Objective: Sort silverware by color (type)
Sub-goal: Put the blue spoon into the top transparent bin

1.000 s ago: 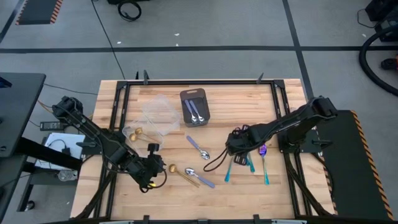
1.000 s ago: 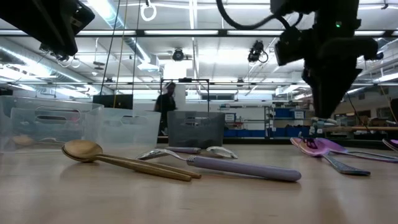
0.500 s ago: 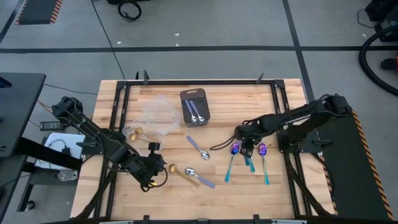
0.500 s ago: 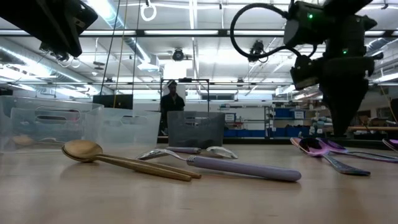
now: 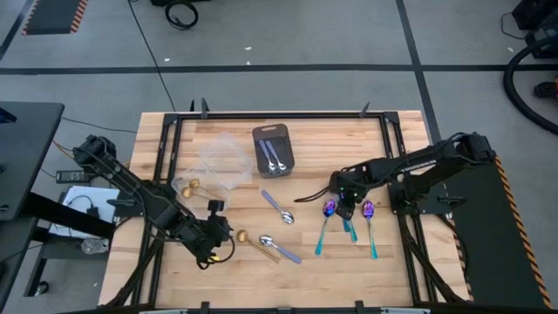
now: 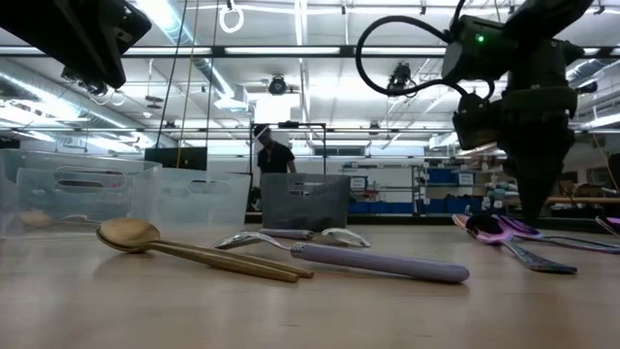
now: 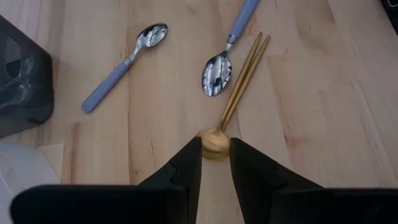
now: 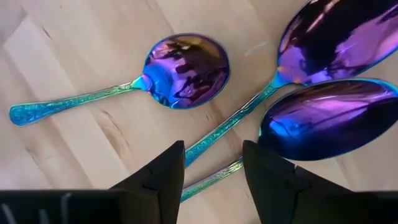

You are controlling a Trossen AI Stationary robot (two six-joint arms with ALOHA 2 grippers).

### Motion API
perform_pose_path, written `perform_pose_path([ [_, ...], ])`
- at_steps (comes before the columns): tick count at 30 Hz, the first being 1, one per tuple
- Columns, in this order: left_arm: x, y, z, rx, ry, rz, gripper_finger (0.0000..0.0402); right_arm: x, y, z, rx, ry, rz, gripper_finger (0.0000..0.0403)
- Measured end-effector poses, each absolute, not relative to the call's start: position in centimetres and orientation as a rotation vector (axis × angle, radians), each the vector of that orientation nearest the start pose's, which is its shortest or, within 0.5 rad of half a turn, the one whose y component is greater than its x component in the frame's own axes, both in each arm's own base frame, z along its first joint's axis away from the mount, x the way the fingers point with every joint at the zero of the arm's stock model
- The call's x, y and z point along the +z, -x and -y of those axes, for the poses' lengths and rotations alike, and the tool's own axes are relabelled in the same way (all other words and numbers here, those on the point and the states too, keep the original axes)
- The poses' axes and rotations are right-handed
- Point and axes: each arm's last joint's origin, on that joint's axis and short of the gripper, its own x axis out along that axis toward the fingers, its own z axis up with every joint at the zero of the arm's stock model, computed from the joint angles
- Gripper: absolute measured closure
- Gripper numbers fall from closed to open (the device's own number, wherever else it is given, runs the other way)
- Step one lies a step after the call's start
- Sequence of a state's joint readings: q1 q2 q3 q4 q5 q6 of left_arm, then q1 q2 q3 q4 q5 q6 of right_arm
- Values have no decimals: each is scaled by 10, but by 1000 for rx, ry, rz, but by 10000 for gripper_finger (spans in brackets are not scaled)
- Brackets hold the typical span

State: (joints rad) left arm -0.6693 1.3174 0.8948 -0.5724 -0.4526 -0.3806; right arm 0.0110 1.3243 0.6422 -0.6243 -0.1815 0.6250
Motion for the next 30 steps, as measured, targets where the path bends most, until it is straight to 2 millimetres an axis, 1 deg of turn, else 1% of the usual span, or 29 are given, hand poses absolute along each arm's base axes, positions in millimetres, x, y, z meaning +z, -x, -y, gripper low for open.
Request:
perform_pose_path([
  [7, 235, -206, 147, -35, -174, -857, 311, 160, -209, 2, -263, -669, -1302, 237],
  [12, 235, -206, 147, -35, -174, -857, 311, 162, -218, 3, -239, -693, -1209, 241],
  [16, 235, -206, 147, -35, -174, -857, 311, 162, -218, 5, -290, -682, -1197, 241],
  [19, 235, -206, 147, -34, -173, -857, 311, 162, -220, 5, -295, -686, -1165, 241],
  [21, 235, -206, 147, -35, -173, -857, 311, 159, -220, 5, -291, -693, -1142, 241],
  [25, 235, -206, 147, -33, -166, -857, 311, 148, -213, 5, -329, -699, -1145, 245],
  [30, 235, -206, 147, -33, -167, -857, 311, 144, -216, 2, -285, -701, -1078, 257],
])
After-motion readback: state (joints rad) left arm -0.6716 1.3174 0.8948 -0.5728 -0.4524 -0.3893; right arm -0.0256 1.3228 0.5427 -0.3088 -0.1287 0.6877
